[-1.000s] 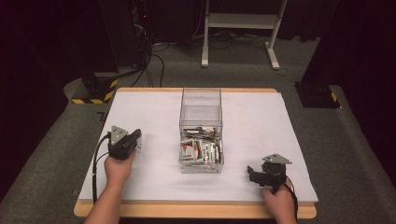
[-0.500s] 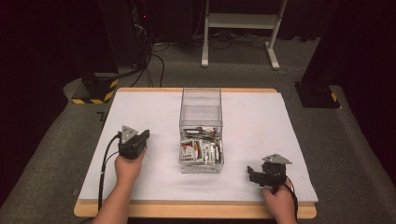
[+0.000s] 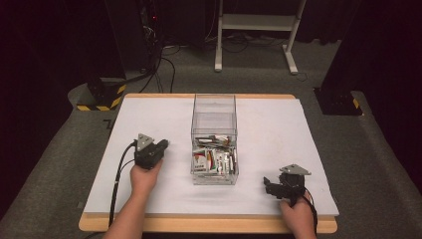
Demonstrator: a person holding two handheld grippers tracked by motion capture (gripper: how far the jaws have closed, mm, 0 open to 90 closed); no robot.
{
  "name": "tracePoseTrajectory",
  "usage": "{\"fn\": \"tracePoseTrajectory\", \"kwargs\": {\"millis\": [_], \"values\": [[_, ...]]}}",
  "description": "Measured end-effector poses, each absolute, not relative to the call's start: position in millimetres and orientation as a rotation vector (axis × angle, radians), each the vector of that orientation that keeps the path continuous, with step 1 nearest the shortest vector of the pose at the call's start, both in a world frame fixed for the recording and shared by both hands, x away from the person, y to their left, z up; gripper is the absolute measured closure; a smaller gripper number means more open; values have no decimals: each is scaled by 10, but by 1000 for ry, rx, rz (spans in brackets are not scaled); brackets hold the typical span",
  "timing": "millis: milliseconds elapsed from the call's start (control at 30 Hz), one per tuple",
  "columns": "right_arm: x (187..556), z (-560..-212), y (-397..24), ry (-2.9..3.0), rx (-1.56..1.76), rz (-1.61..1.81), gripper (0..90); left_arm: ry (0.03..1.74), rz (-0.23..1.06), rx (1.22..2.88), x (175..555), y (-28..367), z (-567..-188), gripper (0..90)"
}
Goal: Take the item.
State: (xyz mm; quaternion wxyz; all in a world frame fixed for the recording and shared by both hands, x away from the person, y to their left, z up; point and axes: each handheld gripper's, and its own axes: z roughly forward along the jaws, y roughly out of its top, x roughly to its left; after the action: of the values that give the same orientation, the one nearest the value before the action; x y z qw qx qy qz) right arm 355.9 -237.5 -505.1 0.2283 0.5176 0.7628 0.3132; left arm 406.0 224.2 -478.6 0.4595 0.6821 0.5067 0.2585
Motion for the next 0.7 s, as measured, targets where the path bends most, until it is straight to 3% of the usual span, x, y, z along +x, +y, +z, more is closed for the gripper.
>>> {"fn": "tracePoseTrajectory", "kwargs": {"millis": [167,700], "values": [[3559,-5050,-2375,2101,1426,863,133,1253,596,1683,4058,2241,-4780,680],[3558,-5051,-2375,2101,1425,863,133,1262,595,1692,3983,2338,-4695,531]]}}
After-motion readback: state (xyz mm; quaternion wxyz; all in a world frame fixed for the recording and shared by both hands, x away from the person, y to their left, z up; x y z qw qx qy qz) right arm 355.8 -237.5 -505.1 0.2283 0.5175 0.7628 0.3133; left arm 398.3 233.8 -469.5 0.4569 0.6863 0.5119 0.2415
